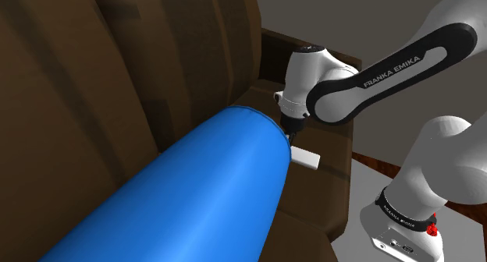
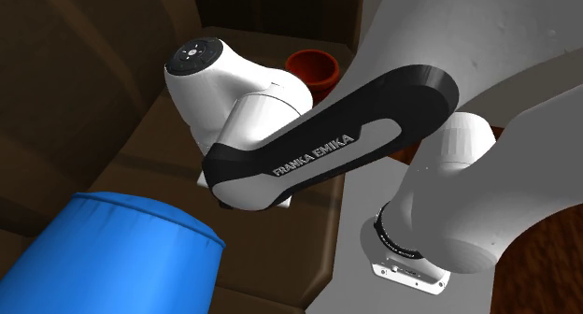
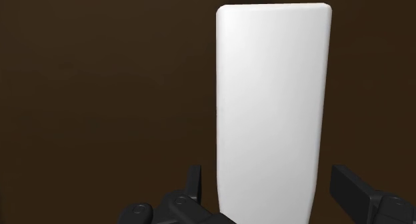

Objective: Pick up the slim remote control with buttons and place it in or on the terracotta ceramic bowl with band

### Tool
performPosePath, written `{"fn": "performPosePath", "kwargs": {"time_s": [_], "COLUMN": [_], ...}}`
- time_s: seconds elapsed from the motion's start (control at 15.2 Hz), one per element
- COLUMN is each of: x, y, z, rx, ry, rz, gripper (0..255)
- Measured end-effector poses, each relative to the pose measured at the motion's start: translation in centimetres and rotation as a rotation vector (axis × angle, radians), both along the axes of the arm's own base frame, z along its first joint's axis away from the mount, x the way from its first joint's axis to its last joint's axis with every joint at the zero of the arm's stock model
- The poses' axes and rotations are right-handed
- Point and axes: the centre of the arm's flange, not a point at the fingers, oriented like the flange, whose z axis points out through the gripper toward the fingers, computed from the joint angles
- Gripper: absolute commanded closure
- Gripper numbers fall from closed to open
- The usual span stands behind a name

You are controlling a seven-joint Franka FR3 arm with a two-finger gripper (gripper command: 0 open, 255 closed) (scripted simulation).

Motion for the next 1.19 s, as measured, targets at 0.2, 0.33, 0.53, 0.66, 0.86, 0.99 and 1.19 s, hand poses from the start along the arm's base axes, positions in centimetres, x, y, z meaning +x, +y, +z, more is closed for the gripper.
{"fn": "performPosePath", "kwargs": {"time_s": [0.2,0.33,0.53,0.66,0.86,0.99,1.19], "x": [0.0,0.0,0.0,0.0,0.0,0.0,0.0], "y": [0.0,0.0,0.0,0.0,0.0,0.1,0.1], "z": [0.0,0.0,0.0,0.0,0.7,1.6,3.2], "rx": [0.000,0.000,0.000,0.000,0.000,0.000,0.000], "ry": [0.000,0.000,0.000,0.000,0.000,0.000,0.000], "rz": [0.000,0.000,0.000,0.000,0.000,0.000,0.000], "gripper": [255,255,255,255,255,255,255]}}
